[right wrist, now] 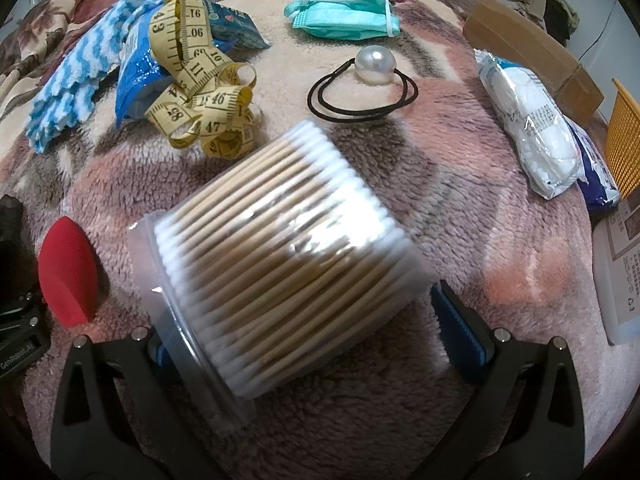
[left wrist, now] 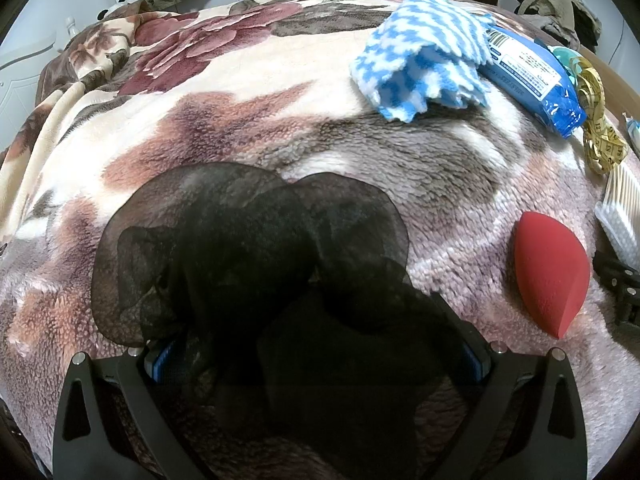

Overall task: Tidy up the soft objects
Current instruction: 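Hover the left tool over the black scrunchie and the right over the cotton swab bag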

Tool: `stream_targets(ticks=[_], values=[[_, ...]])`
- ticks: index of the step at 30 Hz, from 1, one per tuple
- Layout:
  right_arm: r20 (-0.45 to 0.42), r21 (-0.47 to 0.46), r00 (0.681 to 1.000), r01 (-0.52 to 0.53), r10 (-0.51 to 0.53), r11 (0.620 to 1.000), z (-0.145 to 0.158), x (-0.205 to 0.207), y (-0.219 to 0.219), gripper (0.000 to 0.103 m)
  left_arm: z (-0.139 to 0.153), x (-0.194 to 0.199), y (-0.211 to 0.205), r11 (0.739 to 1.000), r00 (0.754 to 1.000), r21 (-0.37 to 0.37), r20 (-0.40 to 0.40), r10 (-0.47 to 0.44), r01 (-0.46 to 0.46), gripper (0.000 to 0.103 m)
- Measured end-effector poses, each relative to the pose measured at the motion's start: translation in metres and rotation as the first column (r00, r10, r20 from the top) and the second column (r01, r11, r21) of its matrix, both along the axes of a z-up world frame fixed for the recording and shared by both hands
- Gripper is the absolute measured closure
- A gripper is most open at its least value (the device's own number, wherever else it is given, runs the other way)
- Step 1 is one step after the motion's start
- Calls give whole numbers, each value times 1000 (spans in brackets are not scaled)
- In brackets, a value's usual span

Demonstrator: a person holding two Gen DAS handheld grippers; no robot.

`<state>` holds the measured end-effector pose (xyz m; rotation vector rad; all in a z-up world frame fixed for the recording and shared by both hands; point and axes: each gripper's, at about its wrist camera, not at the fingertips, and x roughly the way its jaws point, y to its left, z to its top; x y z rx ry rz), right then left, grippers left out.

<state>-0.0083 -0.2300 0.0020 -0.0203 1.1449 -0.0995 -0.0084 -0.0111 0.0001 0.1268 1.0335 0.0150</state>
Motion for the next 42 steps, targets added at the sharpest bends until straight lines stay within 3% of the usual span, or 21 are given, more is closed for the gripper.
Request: stream_targets(ticks=[5, 11, 21, 42], values=[[7, 23, 1000, -6, 6, 1000, 10, -6, -3, 0, 6, -3, 3, 1000, 1000, -19, -7, -11, 11, 0], [12, 52, 1000, -26, 25, 998, 37, -22, -2, 0, 35, -13, -3, 999, 999, 16, -19, -43, 43, 0], [122, 108, 992, -33, 20, 994, 101, -55, 9, 0, 81, -37, -4, 997, 999, -72, -41, -10, 7, 0], [98, 79, 995, 20, -28, 997, 102, -77, -7, 0, 87, -57, 0, 996, 1000, -88, -12, 10, -11, 0]])
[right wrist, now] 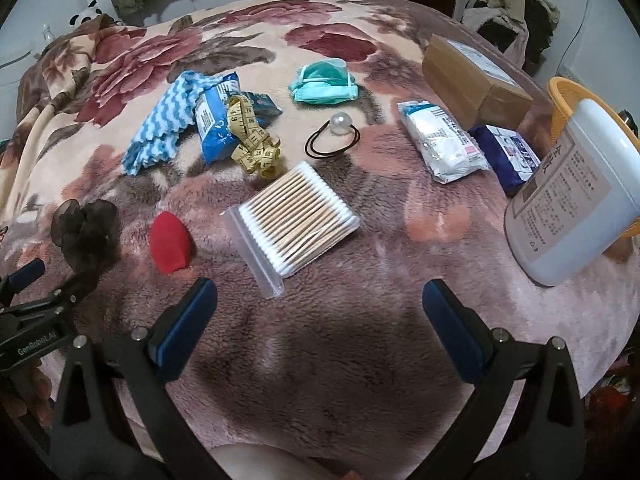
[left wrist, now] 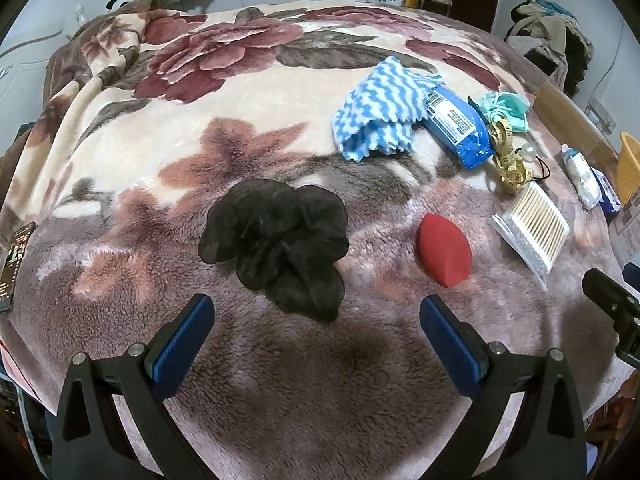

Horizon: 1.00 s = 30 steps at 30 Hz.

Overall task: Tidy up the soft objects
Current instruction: 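Hover the left tool over the black scrunchie and the right over the cotton swab bag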

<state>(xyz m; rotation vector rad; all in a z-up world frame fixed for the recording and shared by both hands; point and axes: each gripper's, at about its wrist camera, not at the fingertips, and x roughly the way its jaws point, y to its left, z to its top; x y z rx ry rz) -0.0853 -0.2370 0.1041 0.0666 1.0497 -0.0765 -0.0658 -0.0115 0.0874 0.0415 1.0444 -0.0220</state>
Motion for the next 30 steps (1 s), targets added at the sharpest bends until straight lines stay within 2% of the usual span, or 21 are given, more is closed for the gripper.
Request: stream_targets(ticks=[30], values=[[-14, -4, 1000, -9, 9, 1000, -2, -1, 3, 0, -5, 1, -1, 1000, 1000, 20, -17, 1, -1, 0]])
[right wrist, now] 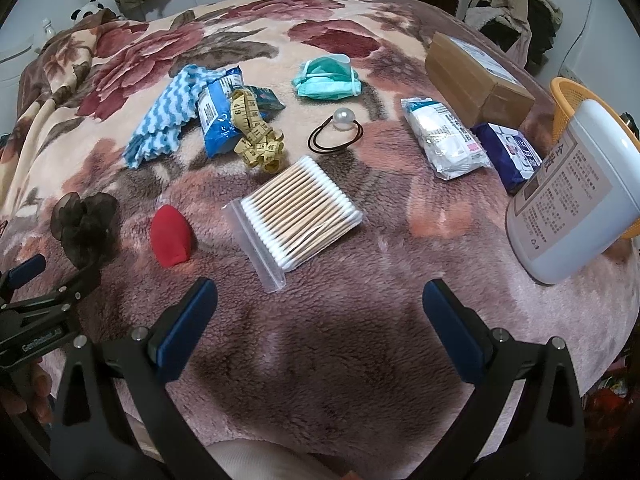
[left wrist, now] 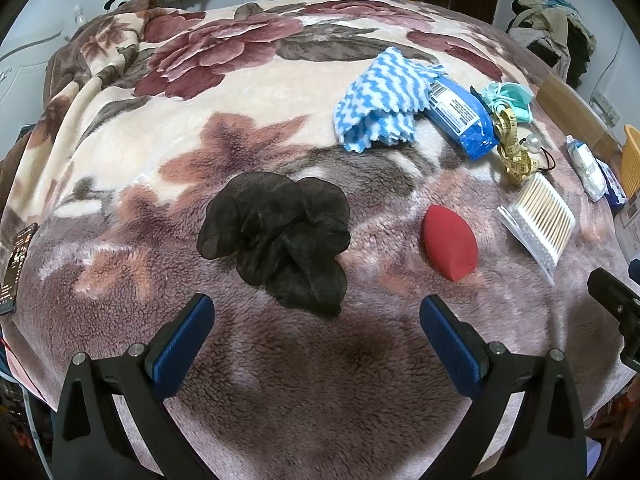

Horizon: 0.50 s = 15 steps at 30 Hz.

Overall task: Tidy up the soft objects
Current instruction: 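Hover the left tool over the black scrunchie and the right over the cotton swab bag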

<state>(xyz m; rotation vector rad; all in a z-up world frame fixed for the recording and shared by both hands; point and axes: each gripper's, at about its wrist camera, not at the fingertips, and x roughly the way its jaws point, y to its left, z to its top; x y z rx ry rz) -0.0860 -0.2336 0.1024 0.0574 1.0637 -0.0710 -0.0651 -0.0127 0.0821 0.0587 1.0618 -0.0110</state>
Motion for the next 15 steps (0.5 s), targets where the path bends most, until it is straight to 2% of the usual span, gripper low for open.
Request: stream_targets(ticks=[15], values=[[-3, 1, 1000, -2, 2, 1000, 0, -1, 1, 0, -2, -1, 1, 1000, 1000, 1, -3, -1, 1, 0]])
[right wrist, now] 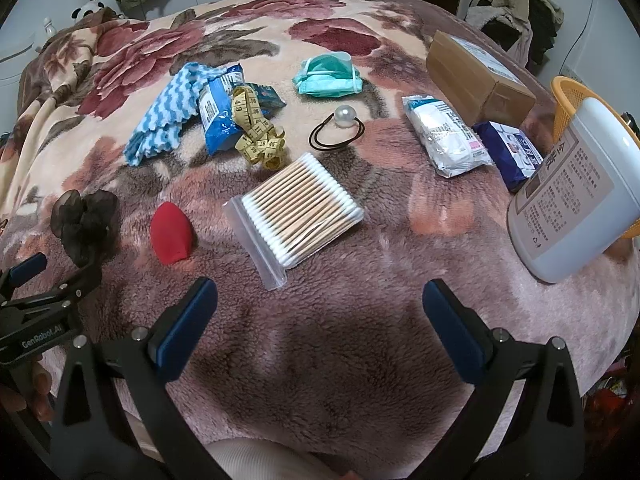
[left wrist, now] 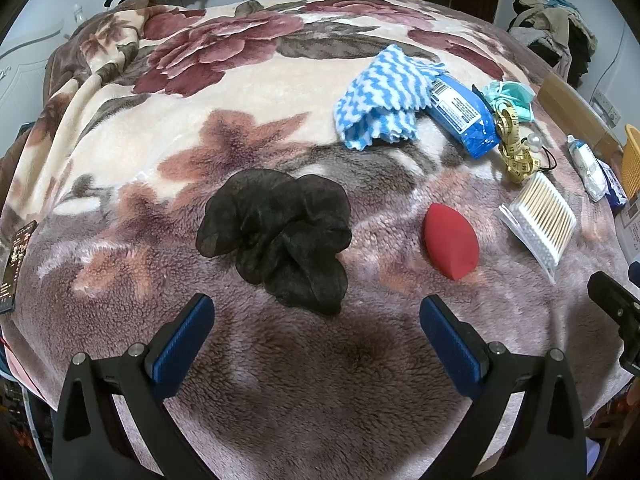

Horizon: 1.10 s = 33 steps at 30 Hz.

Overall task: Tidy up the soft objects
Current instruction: 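Hover the left tool over the black scrunchie and the right over the cotton swab bag, then grasp the black scrunchie with the left tool while the right tool grasps the cotton swab bag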

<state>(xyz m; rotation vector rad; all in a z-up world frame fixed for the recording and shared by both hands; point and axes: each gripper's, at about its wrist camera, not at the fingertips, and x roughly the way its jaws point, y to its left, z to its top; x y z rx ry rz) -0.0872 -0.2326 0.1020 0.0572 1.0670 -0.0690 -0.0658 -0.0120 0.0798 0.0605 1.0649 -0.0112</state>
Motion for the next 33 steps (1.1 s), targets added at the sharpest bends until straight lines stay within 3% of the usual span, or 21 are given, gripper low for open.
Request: stream_targets(ticks=[12, 20, 27, 31, 32, 33], values=[[-1, 2, 1000, -9, 9, 1000, -1, 0, 1, 0, 1, 1, 1, 1000, 1000, -8, 5, -1, 1, 0], [30, -34, 989, -141, 142, 989, -3, 40, 13, 0, 10, 38, 34, 998, 998, -43, 43, 53, -52, 0], [-134, -48, 960, -255, 247, 966, -46, 84, 18, 0, -5, 72, 42, 997, 999, -81, -46, 2, -5, 0], [-210, -41, 936, -297, 283, 954, -68, 92, 19, 0, -24, 79, 29, 998, 994, -51, -96, -53, 49, 0], [-216, -26, 936, -292, 279, 956, -71, 92, 17, 2, -29, 79, 28, 998, 993, -37, -106, -50, 47, 2], [-212, -1, 937, -284, 277, 959, -72, 92, 16, 11, -35, 80, 28, 999, 992, -37, -121, -34, 30, 12]])
